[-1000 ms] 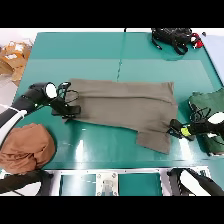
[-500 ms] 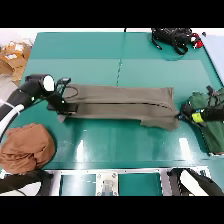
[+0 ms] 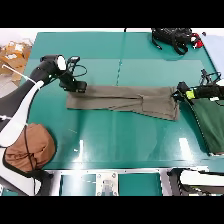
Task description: Fold the shirts.
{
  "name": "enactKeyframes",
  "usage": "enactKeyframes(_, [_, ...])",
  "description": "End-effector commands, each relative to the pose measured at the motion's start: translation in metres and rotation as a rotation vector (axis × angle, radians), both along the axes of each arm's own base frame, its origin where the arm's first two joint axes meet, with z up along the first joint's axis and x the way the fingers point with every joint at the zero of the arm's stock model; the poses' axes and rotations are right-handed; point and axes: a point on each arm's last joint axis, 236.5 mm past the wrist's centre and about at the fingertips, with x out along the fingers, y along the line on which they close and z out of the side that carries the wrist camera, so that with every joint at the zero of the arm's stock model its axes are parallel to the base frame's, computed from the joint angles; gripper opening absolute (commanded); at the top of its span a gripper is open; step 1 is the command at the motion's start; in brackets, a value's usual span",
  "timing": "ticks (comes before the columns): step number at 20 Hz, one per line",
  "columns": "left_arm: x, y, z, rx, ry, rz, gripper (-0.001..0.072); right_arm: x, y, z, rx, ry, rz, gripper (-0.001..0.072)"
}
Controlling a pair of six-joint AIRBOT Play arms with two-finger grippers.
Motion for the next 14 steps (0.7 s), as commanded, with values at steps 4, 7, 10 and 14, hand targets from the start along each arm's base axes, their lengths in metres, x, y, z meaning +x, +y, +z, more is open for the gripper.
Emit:
enactKeyframes(4, [0.068, 0.071, 0.06, 0.194, -0.2, 0.071, 0.0564, 0.029, -0.022, -0.001, 0.001, -0.032, 0.069, 0.0513])
enactKeyframes(7, [0.05, 0.105, 0.082, 0.206, -0.107, 0.159, 0.0563, 0.011, -0.048, 0.01, -0.005, -0.029, 0.135, 0.0591])
enactKeyframes(10, [0.029, 0.107, 0.078, 0.201, -0.012, 0.162, 0.0563, -0.011, -0.075, -0.006, 0.029, 0.018, 0.127, 0.0611])
enactKeyframes(14, [0.028, 0.062, 0.08, 0.012, 0.003, 0.131, 0.0563, -0.024, -0.069, -0.054, 0.128, 0.091, 0.184, 0.0661])
